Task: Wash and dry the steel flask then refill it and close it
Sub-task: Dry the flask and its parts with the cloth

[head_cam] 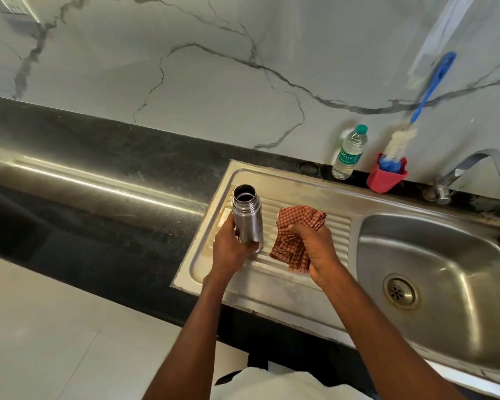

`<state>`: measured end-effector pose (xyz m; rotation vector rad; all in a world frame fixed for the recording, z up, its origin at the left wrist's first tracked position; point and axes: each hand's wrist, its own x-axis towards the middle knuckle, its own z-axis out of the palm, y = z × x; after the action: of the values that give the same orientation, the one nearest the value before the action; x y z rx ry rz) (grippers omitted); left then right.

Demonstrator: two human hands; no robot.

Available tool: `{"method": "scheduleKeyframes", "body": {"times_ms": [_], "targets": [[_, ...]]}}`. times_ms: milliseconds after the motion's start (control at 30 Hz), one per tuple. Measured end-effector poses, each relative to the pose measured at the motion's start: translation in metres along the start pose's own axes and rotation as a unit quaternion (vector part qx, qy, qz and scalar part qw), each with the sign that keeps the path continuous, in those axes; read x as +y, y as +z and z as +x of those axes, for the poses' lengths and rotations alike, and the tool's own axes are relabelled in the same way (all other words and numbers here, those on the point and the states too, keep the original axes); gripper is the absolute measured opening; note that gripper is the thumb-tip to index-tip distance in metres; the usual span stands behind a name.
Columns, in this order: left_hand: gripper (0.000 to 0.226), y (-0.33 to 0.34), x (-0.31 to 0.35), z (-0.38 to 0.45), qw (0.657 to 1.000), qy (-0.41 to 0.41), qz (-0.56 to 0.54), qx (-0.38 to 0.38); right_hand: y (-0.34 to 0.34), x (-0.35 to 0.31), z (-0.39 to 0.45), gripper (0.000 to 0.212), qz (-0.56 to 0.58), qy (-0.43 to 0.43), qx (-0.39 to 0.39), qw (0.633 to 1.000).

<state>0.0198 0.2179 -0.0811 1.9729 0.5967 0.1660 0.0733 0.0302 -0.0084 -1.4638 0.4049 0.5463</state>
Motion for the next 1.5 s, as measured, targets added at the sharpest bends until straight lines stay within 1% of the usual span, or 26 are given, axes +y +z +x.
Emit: {"method": "scheduleKeyframes", "body": {"times_ms": [133, 400, 467, 500, 533, 567, 600, 633, 667, 733, 800, 867, 900, 967, 1033, 1100, 1167, 1233, 1300, 1367, 1500], "targets": [[0.086, 0.009, -0.011, -0.006, 1.0, -0.007, 0.004, 0.012, -0.011, 0.004, -0.001, 0.023, 0.033, 0.0, 0.0, 0.999], [0.086, 0.023, -0.012, -0.019, 0.999, -0.008, 0.018, 0.037, -0.037, 0.011, -0.005, 0.025, 0.039, 0.0, -0.014, 0.999], [0.096, 0.03, -0.013, -0.031, 0.999, -0.026, 0.01, 0.043, -0.046, 0.011, -0.007, 0.025, 0.045, 0.007, -0.013, 0.999], [0.103, 0.036, -0.013, -0.039, 0.997, -0.045, 0.019, 0.055, -0.052, 0.011, -0.008, 0.024, 0.049, 0.008, -0.01, 0.999], [0.106, 0.042, -0.014, -0.049, 0.993, -0.071, 0.051, 0.08, -0.057, 0.01, -0.009, 0.024, 0.054, 0.007, -0.005, 0.998], [0.101, 0.047, -0.014, -0.06, 0.984, -0.098, 0.097, 0.115, -0.062, 0.01, -0.008, 0.023, 0.059, 0.006, 0.002, 0.998], [0.089, 0.053, -0.01, -0.073, 0.971, -0.112, 0.147, 0.15, -0.068, 0.008, -0.008, 0.021, 0.066, 0.006, 0.01, 0.998], [0.078, 0.059, -0.007, -0.084, 0.961, -0.113, 0.186, 0.173, -0.074, 0.006, -0.009, 0.019, 0.072, 0.004, 0.019, 0.997], [0.071, 0.065, -0.001, -0.093, 0.957, -0.098, 0.203, 0.182, -0.08, 0.005, -0.008, 0.016, 0.077, 0.001, 0.029, 0.997], [0.057, 0.079, 0.012, -0.103, 0.972, -0.043, 0.171, 0.156, -0.091, 0.004, -0.006, 0.012, 0.085, -0.007, 0.054, 0.995], [0.039, 0.096, 0.028, -0.102, 0.984, 0.019, 0.135, 0.115, -0.101, 0.002, -0.006, 0.015, 0.094, -0.013, 0.068, 0.993], [0.02, 0.111, 0.047, -0.087, 0.984, 0.072, 0.121, 0.111, -0.11, -0.001, -0.006, 0.017, 0.098, -0.021, 0.074, 0.992], [0.017, 0.118, 0.055, -0.077, 0.984, 0.083, 0.111, 0.11, -0.113, -0.002, -0.007, 0.017, 0.1, -0.024, 0.077, 0.992], [0.027, 0.127, 0.071, -0.049, 0.986, 0.075, 0.108, 0.102, -0.12, -0.005, -0.009, 0.017, 0.104, -0.03, 0.078, 0.991], [0.045, 0.131, 0.08, -0.016, 0.985, 0.047, 0.14, 0.085, -0.126, -0.008, -0.011, 0.018, 0.107, -0.036, 0.074, 0.991], [0.065, 0.134, 0.078, 0.012, 0.981, 0.019, 0.189, 0.04, -0.131, -0.008, -0.012, 0.016, 0.105, -0.036, 0.065, 0.992], [0.075, 0.136, 0.069, 0.034, 0.97, 0.011, 0.241, -0.004, -0.136, -0.008, -0.01, 0.012, 0.104, -0.033, 0.059, 0.992], [0.067, 0.14, 0.061, 0.045, 0.961, 0.02, 0.274, -0.025, -0.141, -0.01, -0.008, 0.014, 0.102, -0.027, 0.057, 0.993], [0.057, 0.14, 0.056, 0.052, 0.957, 0.021, 0.287, -0.02, -0.144, -0.011, -0.005, 0.016, 0.103, -0.025, 0.055, 0.993], [0.051, 0.14, 0.052, 0.057, 0.958, 0.027, 0.285, -0.002, -0.146, -0.013, -0.004, 0.015, 0.101, -0.032, 0.056, 0.993], [0.049, 0.142, 0.061, 0.055, 0.963, 0.037, 0.264, 0.048, -0.153, -0.021, 0.0, 0.013, 0.108, -0.045, 0.065, 0.991]]}}
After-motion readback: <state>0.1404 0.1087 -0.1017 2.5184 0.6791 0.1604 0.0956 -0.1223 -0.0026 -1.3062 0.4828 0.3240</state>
